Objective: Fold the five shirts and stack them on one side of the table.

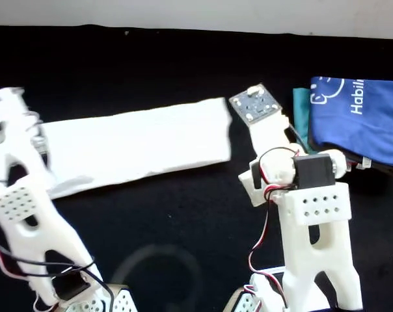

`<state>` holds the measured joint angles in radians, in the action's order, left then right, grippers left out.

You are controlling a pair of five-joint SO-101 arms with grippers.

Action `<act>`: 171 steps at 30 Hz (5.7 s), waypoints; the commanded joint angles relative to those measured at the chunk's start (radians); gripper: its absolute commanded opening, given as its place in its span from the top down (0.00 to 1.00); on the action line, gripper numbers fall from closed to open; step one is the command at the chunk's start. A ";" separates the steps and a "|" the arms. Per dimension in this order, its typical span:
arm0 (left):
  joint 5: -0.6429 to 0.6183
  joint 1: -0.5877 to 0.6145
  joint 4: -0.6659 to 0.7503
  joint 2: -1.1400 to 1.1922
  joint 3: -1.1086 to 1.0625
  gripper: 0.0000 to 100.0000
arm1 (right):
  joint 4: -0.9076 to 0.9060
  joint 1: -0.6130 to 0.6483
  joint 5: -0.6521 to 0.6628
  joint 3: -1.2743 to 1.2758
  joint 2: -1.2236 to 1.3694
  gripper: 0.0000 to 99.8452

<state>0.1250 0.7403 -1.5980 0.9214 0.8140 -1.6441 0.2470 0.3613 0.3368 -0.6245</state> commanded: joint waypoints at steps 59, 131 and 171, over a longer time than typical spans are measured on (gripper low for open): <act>-0.011 -0.874 0.313 -0.383 -0.288 0.84 | 0.834 -0.151 -0.084 1.443 -0.908 0.99; -0.112 -0.911 0.114 -0.108 0.173 0.99 | 0.839 -0.150 -0.081 1.443 -0.908 0.99; -0.104 -0.498 0.034 0.073 0.260 0.99 | 0.839 -0.150 -0.081 1.443 -0.908 0.99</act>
<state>0.0222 0.1910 -1.5980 0.9828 1.0487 -0.8063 0.1028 0.2831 1.6778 -1.5190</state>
